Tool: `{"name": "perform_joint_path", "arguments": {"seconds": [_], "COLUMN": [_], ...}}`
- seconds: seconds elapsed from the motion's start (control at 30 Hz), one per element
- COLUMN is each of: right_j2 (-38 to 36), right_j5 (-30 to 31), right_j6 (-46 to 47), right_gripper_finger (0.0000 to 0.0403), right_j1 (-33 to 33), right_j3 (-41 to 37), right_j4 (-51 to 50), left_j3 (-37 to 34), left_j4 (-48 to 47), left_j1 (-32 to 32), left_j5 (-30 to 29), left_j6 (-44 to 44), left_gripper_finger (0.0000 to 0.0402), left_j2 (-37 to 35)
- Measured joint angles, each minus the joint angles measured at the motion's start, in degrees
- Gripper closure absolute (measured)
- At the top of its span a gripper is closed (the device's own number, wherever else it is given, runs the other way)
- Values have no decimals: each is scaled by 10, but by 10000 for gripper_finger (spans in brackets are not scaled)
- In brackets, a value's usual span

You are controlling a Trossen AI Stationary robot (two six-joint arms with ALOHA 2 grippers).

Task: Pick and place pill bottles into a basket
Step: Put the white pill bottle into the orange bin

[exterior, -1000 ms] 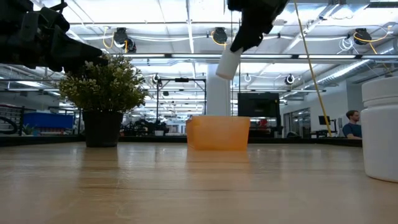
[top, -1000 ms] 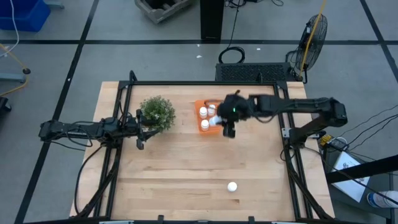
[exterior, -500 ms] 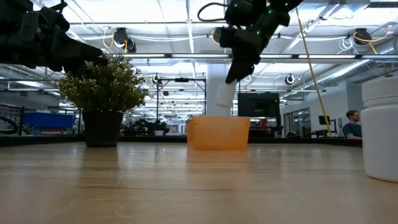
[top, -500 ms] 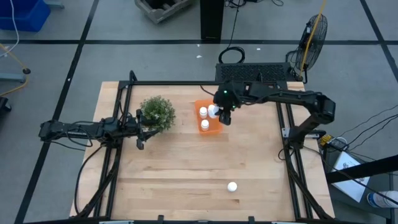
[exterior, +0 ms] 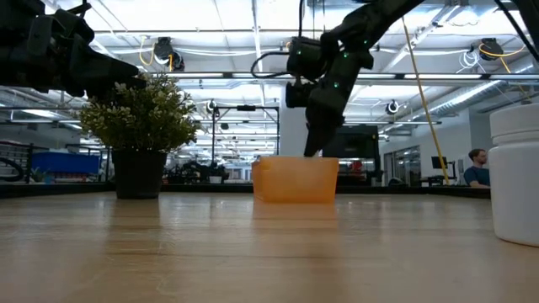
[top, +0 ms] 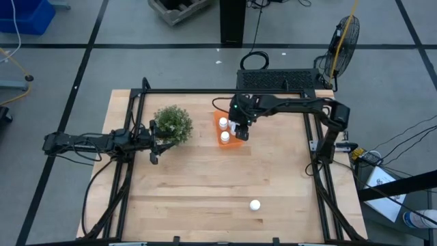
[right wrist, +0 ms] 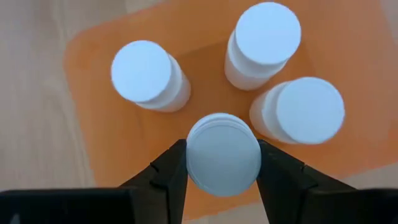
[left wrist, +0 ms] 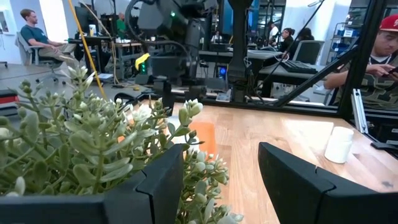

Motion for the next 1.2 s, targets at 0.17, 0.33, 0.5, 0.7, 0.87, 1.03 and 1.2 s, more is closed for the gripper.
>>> {"name": "perform_joint_path", "arguments": {"seconds": [0.17, 0.33, 0.5, 0.7, 0.87, 1.03, 1.2], "right_j2": [20, 20, 16, 17, 17, 15, -14], "right_j5": [-1, -12, -13, -12, -12, -12, -11], "right_j6": [-4, -3, 13, 35, 47, 58, 60], "right_gripper_finger": [261, 261, 261, 196, 93, 72, 85], "right_j1": [-4, -5, -4, -4, -4, -3, 7], "right_j3": [0, 0, 0, 0, 0, 0, -1], "right_j4": [4, 7, 5, 8, 26, 35, 28], "left_j3": [0, 0, 0, 0, 0, 0, 0], "left_j4": [0, 0, 0, 0, 0, 0, 0], "left_j1": [0, 0, 0, 0, 0, 0, 0], "left_j5": [0, 0, 0, 0, 0, 0, 0], "left_j6": [0, 0, 0, 0, 0, 0, 0], "left_gripper_finger": [188, 188, 188, 188, 188, 188, 188], "left_j2": [0, 0, 0, 0, 0, 0, 0]}}
